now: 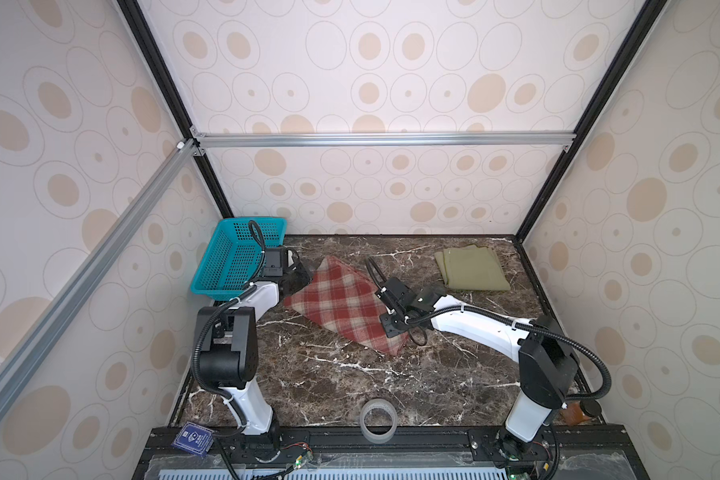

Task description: Fold and stack the skirts

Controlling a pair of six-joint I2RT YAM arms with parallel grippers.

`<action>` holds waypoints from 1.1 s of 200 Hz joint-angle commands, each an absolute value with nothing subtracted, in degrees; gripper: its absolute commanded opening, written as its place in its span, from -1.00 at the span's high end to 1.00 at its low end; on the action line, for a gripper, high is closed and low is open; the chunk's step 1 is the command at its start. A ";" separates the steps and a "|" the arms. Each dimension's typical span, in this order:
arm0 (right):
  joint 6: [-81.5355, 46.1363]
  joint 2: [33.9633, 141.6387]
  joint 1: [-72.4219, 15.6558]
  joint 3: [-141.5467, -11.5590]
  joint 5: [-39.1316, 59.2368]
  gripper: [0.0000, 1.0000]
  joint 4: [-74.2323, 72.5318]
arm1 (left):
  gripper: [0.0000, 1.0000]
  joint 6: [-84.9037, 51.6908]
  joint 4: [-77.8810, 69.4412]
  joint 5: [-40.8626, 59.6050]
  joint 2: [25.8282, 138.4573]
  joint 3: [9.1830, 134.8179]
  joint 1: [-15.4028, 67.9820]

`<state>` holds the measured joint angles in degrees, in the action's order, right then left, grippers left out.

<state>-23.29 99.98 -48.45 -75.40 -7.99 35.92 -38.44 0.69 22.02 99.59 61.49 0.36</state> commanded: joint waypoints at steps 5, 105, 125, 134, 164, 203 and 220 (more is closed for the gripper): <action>-26.51 99.32 -49.10 -72.54 -5.12 0.82 34.42 | 0.70 -39.27 0.00 21.77 98.02 57.25 -1.16; -30.45 99.38 -49.43 -63.84 -2.33 0.86 31.38 | 0.72 -39.17 -3.14 19.89 99.29 52.67 -4.27; -31.08 99.58 -49.38 -62.09 -2.02 0.87 31.30 | 0.73 -39.25 -3.43 19.62 99.32 51.85 -4.69; -31.23 99.56 -49.44 -61.43 -1.86 0.88 31.53 | 0.73 -39.21 -3.40 19.35 99.23 51.58 -4.83; -31.36 98.77 -49.43 -59.32 -1.93 0.88 32.43 | 0.73 -39.27 -2.82 18.47 98.90 50.84 -5.08; -31.49 97.01 -49.35 -57.55 -2.74 0.89 33.85 | 0.74 -39.84 -2.15 18.64 97.57 48.52 -5.02; -31.19 95.90 -49.39 -57.65 -3.80 0.89 35.35 | 0.74 -40.59 -2.25 19.26 95.78 46.10 -5.00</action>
